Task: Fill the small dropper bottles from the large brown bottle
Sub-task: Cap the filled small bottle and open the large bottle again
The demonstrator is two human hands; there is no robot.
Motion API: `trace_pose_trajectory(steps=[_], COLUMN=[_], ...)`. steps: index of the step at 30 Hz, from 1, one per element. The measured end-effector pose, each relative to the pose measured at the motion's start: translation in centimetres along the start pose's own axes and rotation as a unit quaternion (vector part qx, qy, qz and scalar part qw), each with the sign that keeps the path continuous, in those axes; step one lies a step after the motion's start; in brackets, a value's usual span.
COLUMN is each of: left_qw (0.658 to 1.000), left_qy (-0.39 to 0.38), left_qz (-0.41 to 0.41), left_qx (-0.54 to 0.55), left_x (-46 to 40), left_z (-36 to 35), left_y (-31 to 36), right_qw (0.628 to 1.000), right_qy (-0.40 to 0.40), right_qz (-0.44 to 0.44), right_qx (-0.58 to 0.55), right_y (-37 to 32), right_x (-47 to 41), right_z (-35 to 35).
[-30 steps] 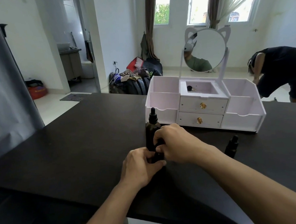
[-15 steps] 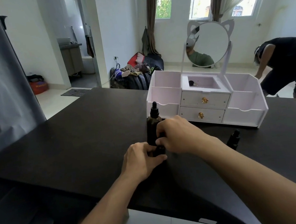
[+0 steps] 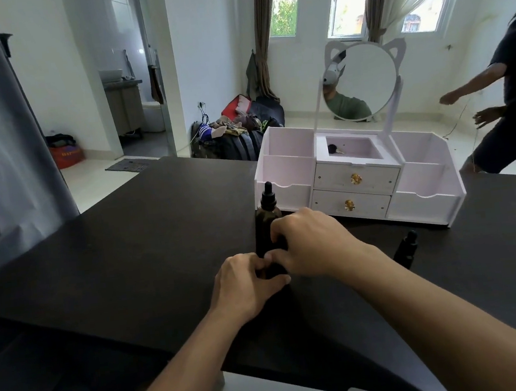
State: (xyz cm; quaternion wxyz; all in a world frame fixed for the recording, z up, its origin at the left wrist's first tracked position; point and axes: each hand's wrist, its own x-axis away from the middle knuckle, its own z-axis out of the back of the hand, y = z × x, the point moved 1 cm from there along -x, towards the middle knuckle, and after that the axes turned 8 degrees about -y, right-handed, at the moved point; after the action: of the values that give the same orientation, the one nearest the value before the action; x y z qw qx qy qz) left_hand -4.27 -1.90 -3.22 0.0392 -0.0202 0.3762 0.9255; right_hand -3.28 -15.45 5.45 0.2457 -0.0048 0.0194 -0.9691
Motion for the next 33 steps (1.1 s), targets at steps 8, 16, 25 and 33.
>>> trace_pose_trajectory(steps=[8, 16, 25, 33], left_qw=[1.0, 1.0, 1.0, 1.0], left_qy=[-0.012, -0.002, -0.004, -0.004], left_qz=[-0.022, -0.012, -0.014, -0.024], left_qx=[0.002, 0.009, -0.011, -0.018], left_x=[-0.3, -0.1, 0.0, -0.2], left_z=[-0.2, -0.1, 0.0, -0.1], left_y=[-0.4, -0.1, 0.2, 0.0], right_qw=[0.998, 0.99, 0.999, 0.996], right_qy=[-0.042, -0.065, -0.021, -0.021], right_qz=[0.044, 0.085, 0.027, 0.075], right_qx=[-0.002, -0.092, -0.018, -0.047], right_y=[-0.3, 0.3, 0.3, 0.1], right_x=[-0.2, 0.0, -0.5, 0.3], right_z=[-0.1, 0.8, 0.6, 1.9])
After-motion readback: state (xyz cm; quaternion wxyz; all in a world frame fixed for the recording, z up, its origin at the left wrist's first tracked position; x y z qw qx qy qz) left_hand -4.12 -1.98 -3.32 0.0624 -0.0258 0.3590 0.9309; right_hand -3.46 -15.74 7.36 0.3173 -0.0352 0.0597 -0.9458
